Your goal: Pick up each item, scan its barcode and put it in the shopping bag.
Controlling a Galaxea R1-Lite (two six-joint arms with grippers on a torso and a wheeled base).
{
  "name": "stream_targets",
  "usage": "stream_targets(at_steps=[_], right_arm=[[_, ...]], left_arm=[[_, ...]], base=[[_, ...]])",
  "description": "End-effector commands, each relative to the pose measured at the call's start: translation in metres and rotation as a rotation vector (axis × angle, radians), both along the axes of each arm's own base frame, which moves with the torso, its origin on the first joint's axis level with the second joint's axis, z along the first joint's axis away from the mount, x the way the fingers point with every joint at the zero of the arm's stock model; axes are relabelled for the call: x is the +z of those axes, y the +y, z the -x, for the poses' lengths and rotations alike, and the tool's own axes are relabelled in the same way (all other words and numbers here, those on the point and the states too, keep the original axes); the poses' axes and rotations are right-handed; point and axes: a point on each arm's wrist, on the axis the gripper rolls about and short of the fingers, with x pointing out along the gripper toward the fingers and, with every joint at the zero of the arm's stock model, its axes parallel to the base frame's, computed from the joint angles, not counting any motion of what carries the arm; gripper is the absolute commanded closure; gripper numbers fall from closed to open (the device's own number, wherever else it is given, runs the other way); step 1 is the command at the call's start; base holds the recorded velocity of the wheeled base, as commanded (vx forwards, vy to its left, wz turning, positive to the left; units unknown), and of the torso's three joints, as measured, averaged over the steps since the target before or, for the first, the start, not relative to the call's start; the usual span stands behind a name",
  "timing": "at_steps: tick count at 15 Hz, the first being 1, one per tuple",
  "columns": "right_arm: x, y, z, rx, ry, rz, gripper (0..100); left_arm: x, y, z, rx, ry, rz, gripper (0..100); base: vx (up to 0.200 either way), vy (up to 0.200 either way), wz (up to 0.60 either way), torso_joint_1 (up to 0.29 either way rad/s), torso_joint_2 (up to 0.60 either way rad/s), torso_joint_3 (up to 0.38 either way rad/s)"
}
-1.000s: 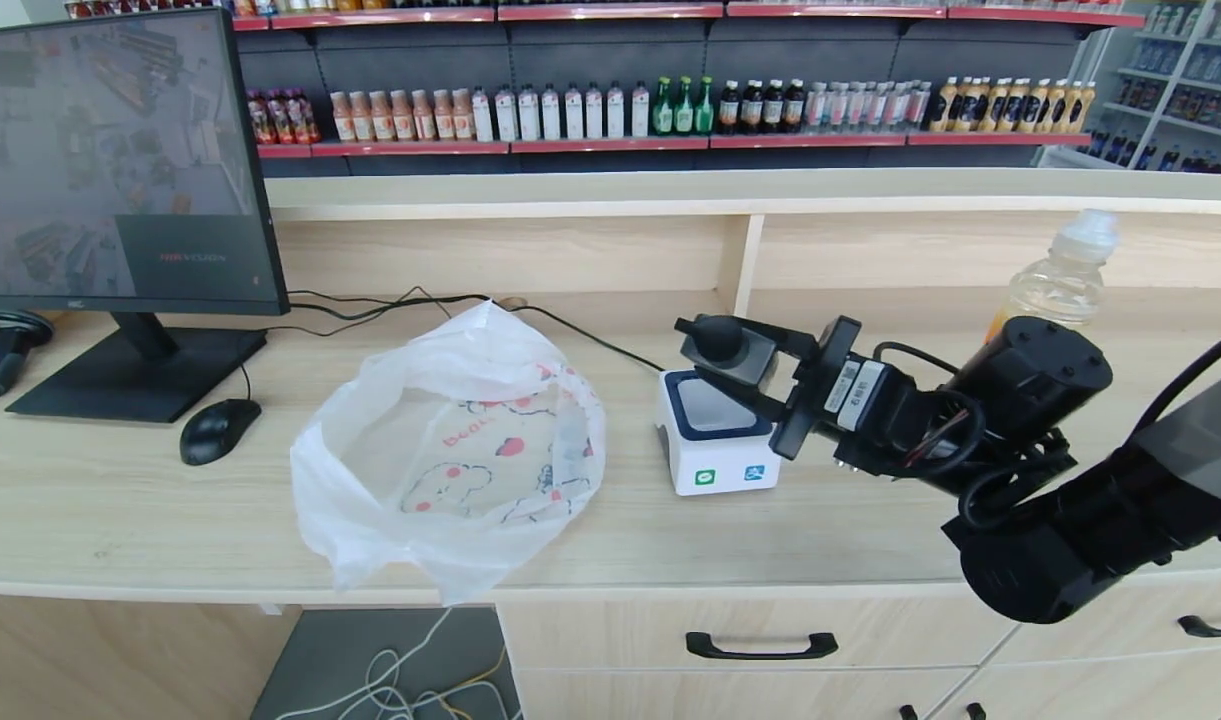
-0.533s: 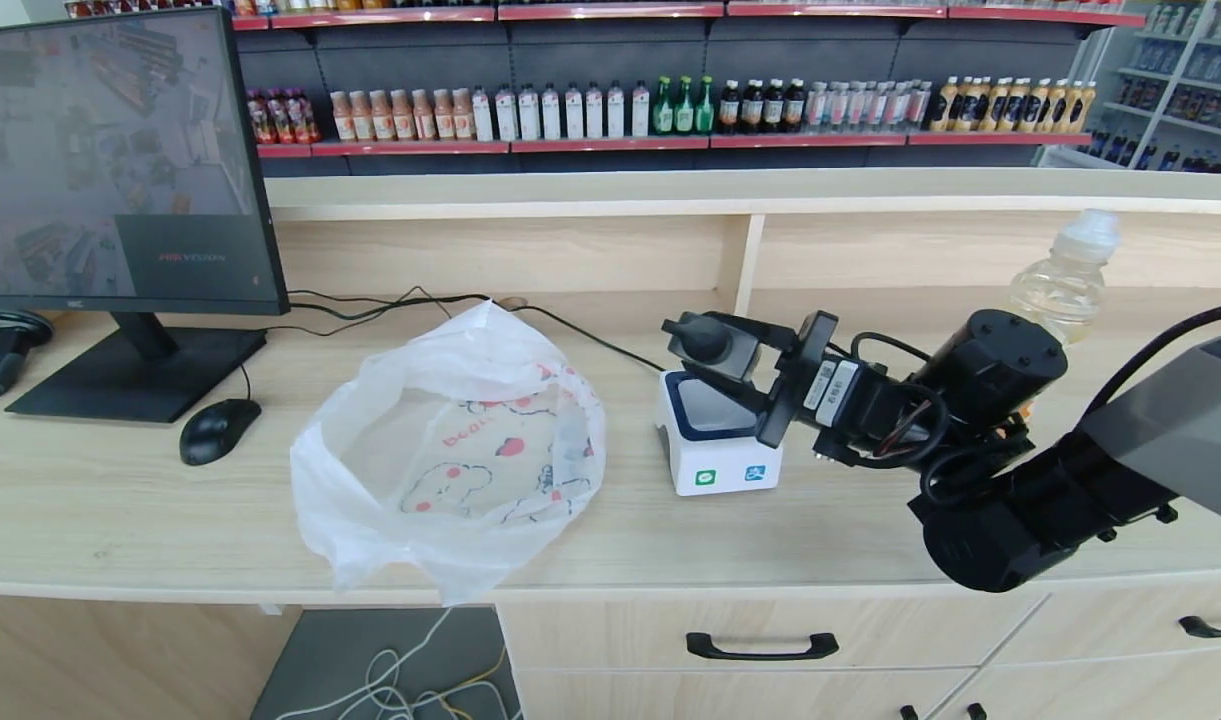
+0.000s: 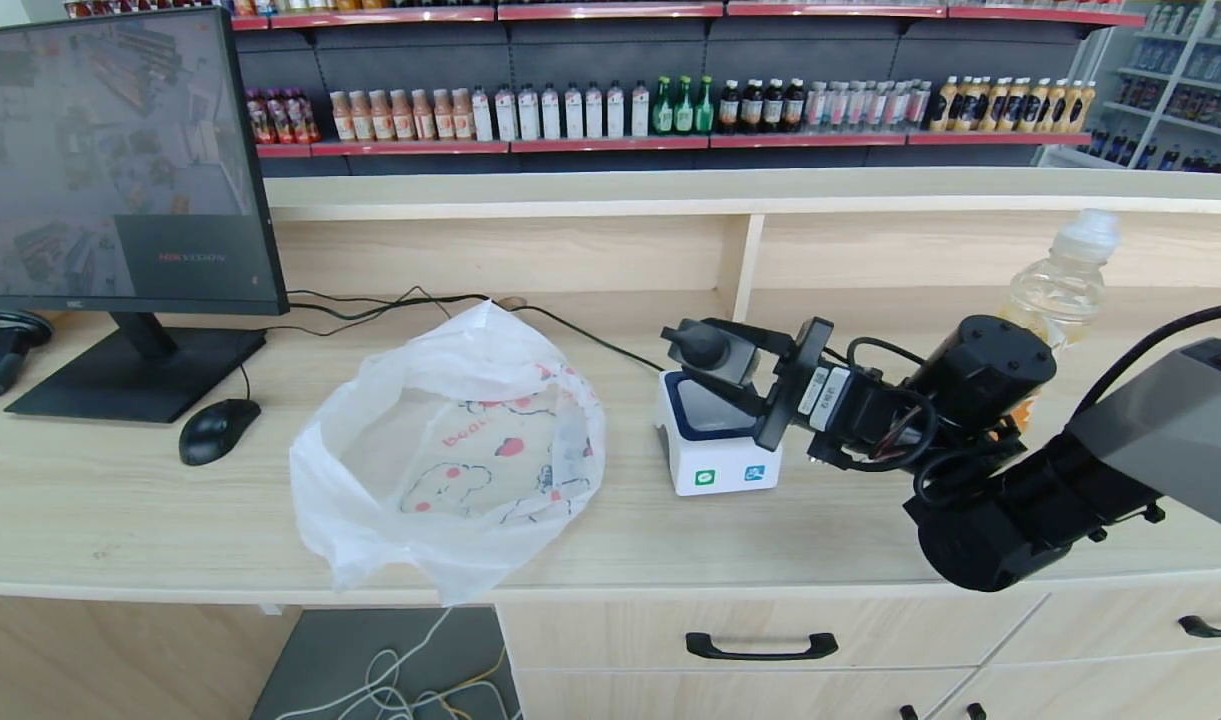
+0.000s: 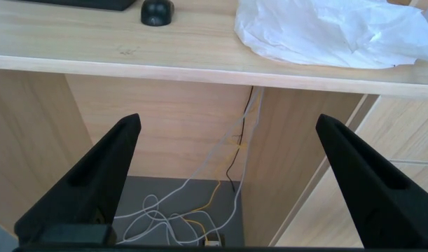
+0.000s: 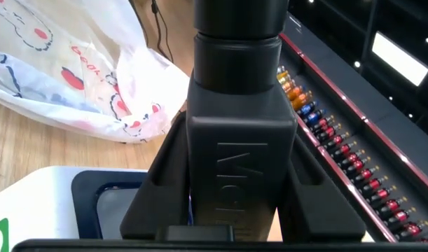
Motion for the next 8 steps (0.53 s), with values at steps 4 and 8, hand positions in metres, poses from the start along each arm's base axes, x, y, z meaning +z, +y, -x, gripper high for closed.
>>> stream_targets(at_steps=[4,8], right_arm=[[0.003,-0.001,0.005,-0.004,0.005,-0.005,100],[0.018,-0.011,0.027,-0.089,0.057,-0.061,100]], left_arm=[[0.0,0.0,0.0,0.001,0.0,0.001,0],[0.0,0.0,0.0,0.001,0.0,0.0,0]], base=[[0.0,0.0,0.0,0.0,0.0,0.0],[0.0,0.0,0.0,0.0,0.0,0.0]])
